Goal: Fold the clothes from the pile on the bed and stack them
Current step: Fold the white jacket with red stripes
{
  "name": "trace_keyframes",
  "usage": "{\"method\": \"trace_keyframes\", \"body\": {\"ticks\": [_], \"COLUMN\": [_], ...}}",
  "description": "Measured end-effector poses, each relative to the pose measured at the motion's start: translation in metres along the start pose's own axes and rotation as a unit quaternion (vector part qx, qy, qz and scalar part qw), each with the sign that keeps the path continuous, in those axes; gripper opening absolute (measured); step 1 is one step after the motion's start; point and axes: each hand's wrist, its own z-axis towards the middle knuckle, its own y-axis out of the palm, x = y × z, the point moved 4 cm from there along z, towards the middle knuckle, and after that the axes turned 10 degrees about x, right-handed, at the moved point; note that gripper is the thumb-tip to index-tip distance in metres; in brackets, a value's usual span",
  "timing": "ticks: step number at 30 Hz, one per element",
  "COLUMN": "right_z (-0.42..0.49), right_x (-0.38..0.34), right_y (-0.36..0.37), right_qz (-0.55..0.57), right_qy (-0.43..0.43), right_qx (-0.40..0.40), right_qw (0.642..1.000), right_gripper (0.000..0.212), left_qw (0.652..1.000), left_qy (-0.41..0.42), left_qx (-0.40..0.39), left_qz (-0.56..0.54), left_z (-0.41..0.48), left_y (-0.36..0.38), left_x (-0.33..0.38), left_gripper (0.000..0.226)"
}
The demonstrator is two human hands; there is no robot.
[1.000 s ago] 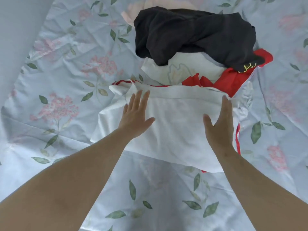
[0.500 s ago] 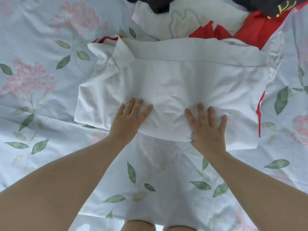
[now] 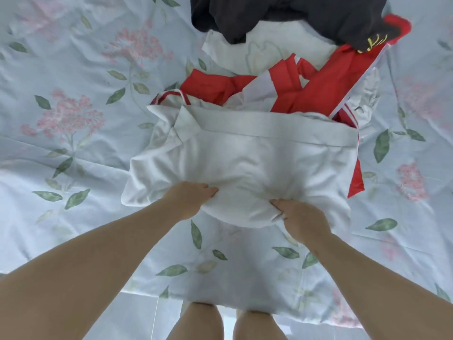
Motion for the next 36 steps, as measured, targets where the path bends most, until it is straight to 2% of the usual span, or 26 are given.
{"method": "trace_keyframes", "body": {"ticks": [4, 9, 10, 12, 13, 14, 15, 17, 18, 19, 21, 23, 24, 25, 27, 29, 30, 32, 34, 36], "right_z": [-0.065, -0.090, -0.087, -0.077, -0.072, -0.067, -0.062, -0.051, -0.046, -0.041, -0.033, -0.022, -0.016, -0.008, 0.008, 0.025, 0.033, 0.042, 0.044, 0.039], "right_x": [-0.006, -0.010, -0.011, -0.013, -0.016, -0.018, -0.021, -0.027, -0.031, -0.034, -0.039, -0.042, -0.043, -0.042, -0.041, -0.042, -0.044, -0.044, -0.041, -0.040], "right_y": [0.058, 0.078, 0.075, 0.068, 0.064, 0.060, 0.056, 0.048, 0.046, 0.045, 0.046, 0.048, 0.048, 0.045, 0.038, 0.030, 0.028, 0.027, 0.024, 0.017], "right_qz": [0.010, -0.008, -0.015, 0.012, 0.058, 0.112, 0.159, 0.199, 0.215, 0.237, 0.288, 0.318, 0.325, 0.330, 0.365, 0.423, 0.438, 0.444, 0.425, 0.399], "right_qy": [0.028, 0.038, 0.040, 0.056, 0.081, 0.111, 0.136, 0.153, 0.160, 0.172, 0.206, 0.214, 0.218, 0.222, 0.237, 0.260, 0.268, 0.279, 0.270, 0.249], "right_qx": [-0.142, -0.189, -0.209, -0.237, -0.231, -0.209, -0.172, -0.076, -0.023, 0.022, 0.081, 0.122, 0.139, 0.156, 0.180, 0.162, 0.135, 0.107, 0.149, 0.215], "right_qw": [0.989, 0.981, 0.977, 0.970, 0.968, 0.965, 0.963, 0.965, 0.963, 0.956, 0.932, 0.916, 0.910, 0.904, 0.882, 0.853, 0.847, 0.845, 0.851, 0.856], "right_gripper": [0.058, 0.054, 0.054, 0.052, 0.050, 0.049, 0.049, 0.051, 0.051, 0.054, 0.064, 0.073, 0.075, 0.077, 0.075, 0.065, 0.055, 0.035, 0.020, 0.012], "left_qw": [0.993, 0.987, 0.985, 0.971, 0.953, 0.932, 0.913, 0.885, 0.877, 0.873, 0.883, 0.894, 0.882, 0.855, 0.764, 0.686, 0.670, 0.670, 0.673, 0.657], "left_qy": [0.024, 0.040, 0.037, -0.017, -0.063, -0.112, -0.164, -0.257, -0.290, -0.317, -0.337, -0.327, -0.330, -0.340, -0.362, -0.367, -0.363, -0.349, -0.339, -0.345], "left_qx": [-0.110, -0.154, -0.167, -0.183, -0.161, -0.101, -0.004, 0.180, 0.231, 0.250, 0.227, 0.205, 0.208, 0.215, 0.243, 0.287, 0.308, 0.330, 0.330, 0.332], "left_qz": [0.018, 0.006, -0.021, -0.155, -0.248, -0.329, -0.374, -0.344, -0.306, -0.275, -0.236, -0.228, -0.263, -0.327, -0.476, -0.559, -0.570, -0.566, -0.568, -0.582], "left_z": [-0.052, -0.079, -0.080, -0.081, -0.081, -0.079, -0.077, -0.075, -0.075, -0.072, -0.063, -0.052, -0.049, -0.047, -0.046, -0.047, -0.046, -0.043, -0.039, -0.036], "left_y": [0.038, 0.055, 0.053, 0.047, 0.045, 0.041, 0.037, 0.029, 0.025, 0.023, 0.025, 0.025, 0.023, 0.021, 0.014, 0.003, -0.001, -0.008, -0.011, -0.015], "left_x": [0.031, 0.050, 0.047, 0.032, 0.022, 0.012, -0.001, -0.024, -0.031, -0.037, -0.044, -0.050, -0.054, -0.058, -0.069, -0.086, -0.096, -0.109, -0.115, -0.117], "left_gripper": [0.061, 0.048, 0.050, 0.070, 0.077, 0.081, 0.084, 0.088, 0.088, 0.088, 0.079, 0.050, 0.037, 0.031, 0.030, 0.027, 0.024, 0.016, 0.014, 0.012]}}
